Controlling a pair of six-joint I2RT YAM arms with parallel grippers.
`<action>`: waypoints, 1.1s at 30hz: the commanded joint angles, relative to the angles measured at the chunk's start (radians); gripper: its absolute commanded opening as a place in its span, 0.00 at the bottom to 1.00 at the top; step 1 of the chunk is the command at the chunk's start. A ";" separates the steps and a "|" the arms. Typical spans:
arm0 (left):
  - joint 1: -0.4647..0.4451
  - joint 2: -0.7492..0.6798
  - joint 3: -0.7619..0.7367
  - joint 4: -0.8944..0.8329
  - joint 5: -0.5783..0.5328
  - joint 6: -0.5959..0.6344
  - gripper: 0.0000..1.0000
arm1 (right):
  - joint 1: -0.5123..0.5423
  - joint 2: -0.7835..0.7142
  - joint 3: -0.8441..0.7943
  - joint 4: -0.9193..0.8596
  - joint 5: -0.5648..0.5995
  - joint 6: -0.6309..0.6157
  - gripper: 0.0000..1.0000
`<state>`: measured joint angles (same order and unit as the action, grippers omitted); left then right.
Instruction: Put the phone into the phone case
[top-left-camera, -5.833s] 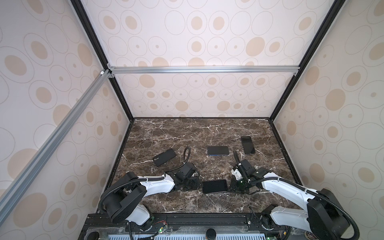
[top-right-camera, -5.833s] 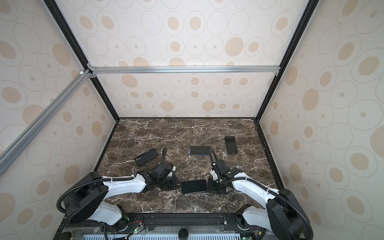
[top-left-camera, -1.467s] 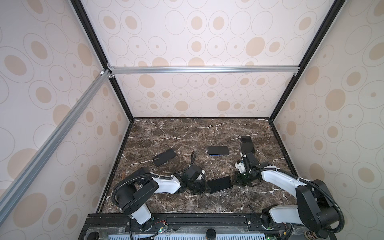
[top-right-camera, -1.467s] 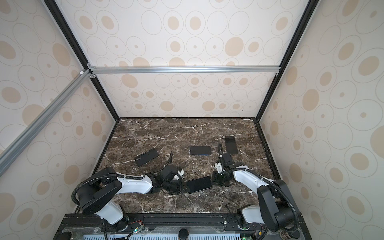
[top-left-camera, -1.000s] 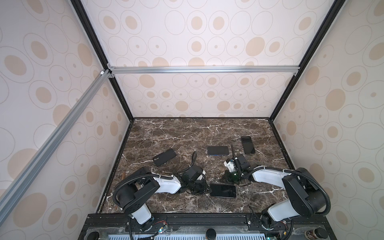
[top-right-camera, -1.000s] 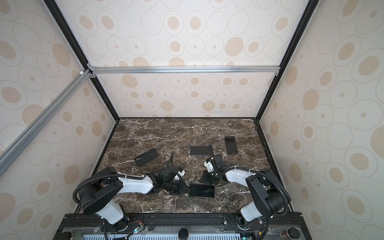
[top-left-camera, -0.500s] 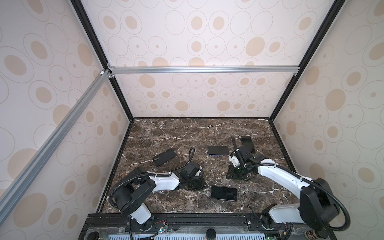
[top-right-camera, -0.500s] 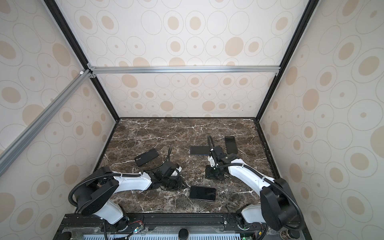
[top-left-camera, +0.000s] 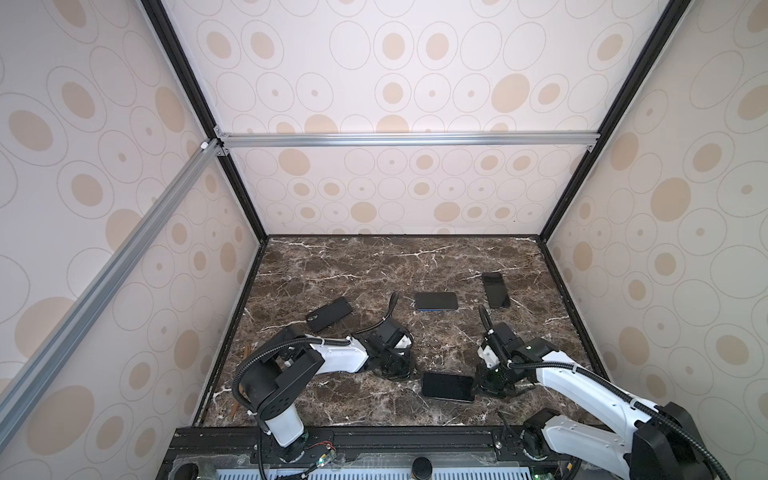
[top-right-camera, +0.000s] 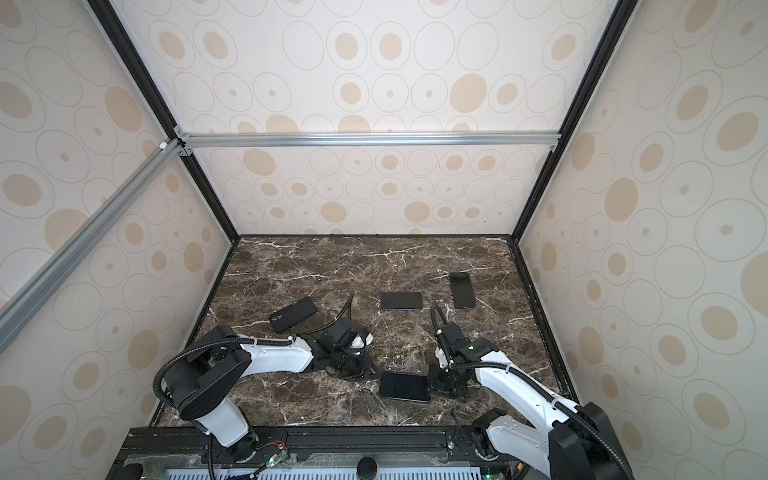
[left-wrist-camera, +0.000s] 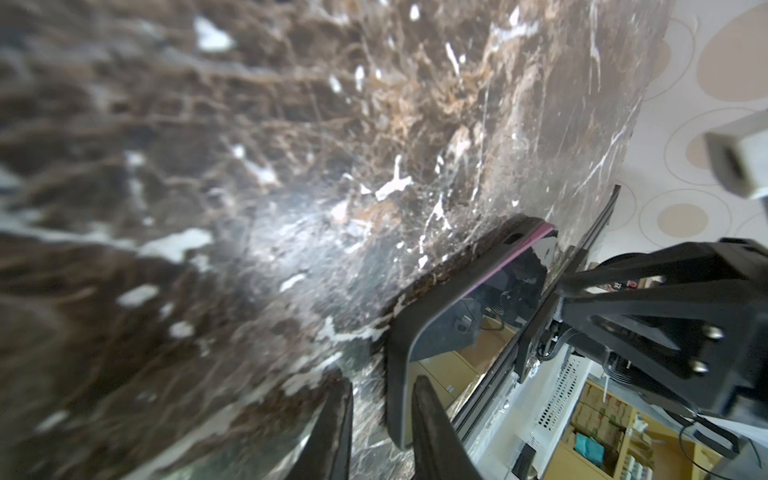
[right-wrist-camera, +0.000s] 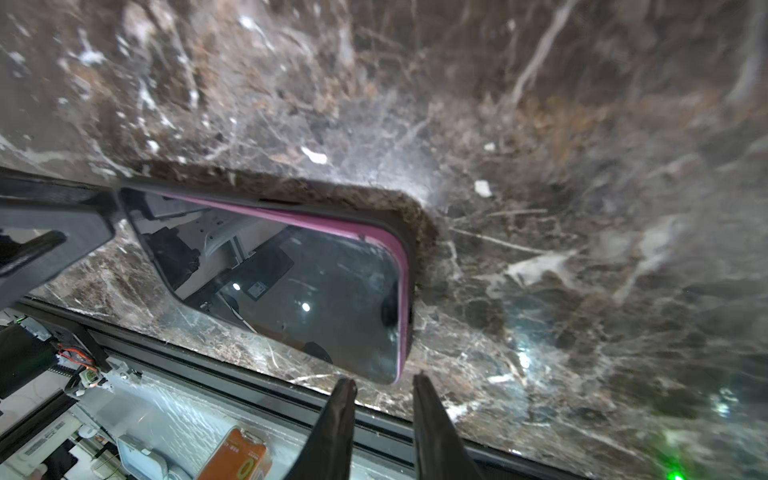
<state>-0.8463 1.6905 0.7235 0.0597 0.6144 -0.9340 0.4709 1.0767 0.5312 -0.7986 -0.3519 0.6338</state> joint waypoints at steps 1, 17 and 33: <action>-0.006 0.037 0.004 -0.048 0.013 0.014 0.27 | -0.002 0.014 -0.034 0.017 -0.029 0.034 0.27; 0.079 0.015 -0.034 -0.033 -0.072 -0.014 0.27 | 0.079 0.213 -0.069 0.440 -0.159 0.151 0.17; 0.357 0.022 0.127 -0.216 -0.199 0.254 0.29 | 0.196 0.538 0.294 0.522 -0.026 0.084 0.18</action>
<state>-0.5079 1.7168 0.8322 -0.0399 0.4580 -0.7635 0.6701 1.6207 0.7845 -0.2802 -0.5312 0.7677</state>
